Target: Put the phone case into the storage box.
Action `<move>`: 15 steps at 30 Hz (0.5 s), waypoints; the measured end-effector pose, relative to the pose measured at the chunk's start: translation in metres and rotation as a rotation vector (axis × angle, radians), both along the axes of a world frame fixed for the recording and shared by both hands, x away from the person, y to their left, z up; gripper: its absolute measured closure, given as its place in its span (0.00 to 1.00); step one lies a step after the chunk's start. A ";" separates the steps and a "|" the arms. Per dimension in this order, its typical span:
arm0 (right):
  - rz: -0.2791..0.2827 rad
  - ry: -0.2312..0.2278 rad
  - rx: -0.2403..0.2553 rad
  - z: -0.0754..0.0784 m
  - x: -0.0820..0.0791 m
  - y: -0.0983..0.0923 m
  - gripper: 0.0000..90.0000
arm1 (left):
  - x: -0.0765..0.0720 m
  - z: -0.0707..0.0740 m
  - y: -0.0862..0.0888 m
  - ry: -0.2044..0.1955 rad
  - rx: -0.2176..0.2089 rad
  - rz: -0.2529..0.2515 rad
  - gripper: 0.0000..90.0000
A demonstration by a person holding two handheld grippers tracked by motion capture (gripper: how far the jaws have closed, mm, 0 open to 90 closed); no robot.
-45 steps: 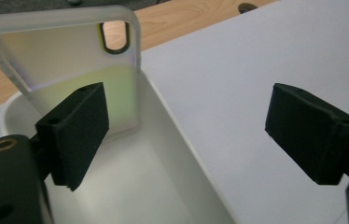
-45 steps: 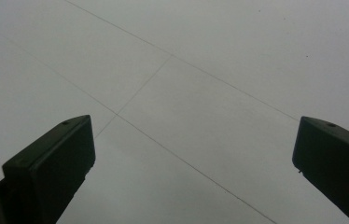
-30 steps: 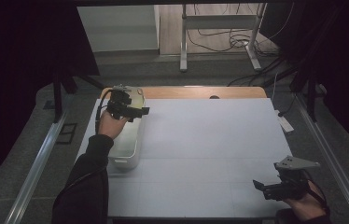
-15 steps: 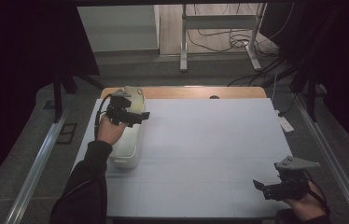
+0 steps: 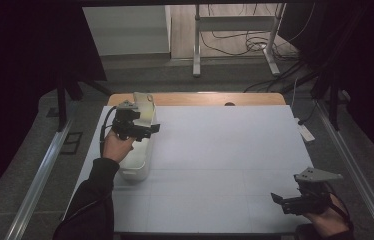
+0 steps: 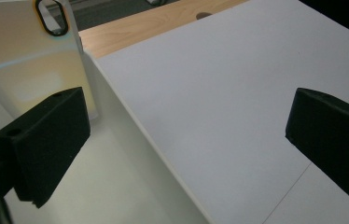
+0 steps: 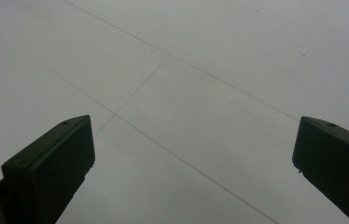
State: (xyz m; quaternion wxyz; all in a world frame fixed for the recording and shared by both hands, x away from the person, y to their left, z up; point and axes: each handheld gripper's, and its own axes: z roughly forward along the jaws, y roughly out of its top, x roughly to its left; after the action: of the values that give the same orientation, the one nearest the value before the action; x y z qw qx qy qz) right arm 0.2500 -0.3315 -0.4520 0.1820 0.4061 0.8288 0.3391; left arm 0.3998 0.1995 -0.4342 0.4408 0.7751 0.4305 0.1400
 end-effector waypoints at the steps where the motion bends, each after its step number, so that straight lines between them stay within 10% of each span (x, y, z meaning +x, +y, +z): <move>1: 0.000 -0.001 0.001 0.000 0.000 0.000 0.00 | -0.001 0.000 0.001 -0.001 -0.001 0.002 0.00; 15: -0.004 -0.006 0.002 0.000 -0.001 -0.001 0.00 | -0.017 -0.004 -0.003 -0.033 0.018 -0.012 0.00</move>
State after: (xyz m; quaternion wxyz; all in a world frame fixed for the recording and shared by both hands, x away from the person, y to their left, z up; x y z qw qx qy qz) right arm 0.2495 -0.3321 -0.4516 0.1849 0.4068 0.8270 0.3410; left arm 0.3831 0.1969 -0.4384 0.4416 0.7791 0.4175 0.1539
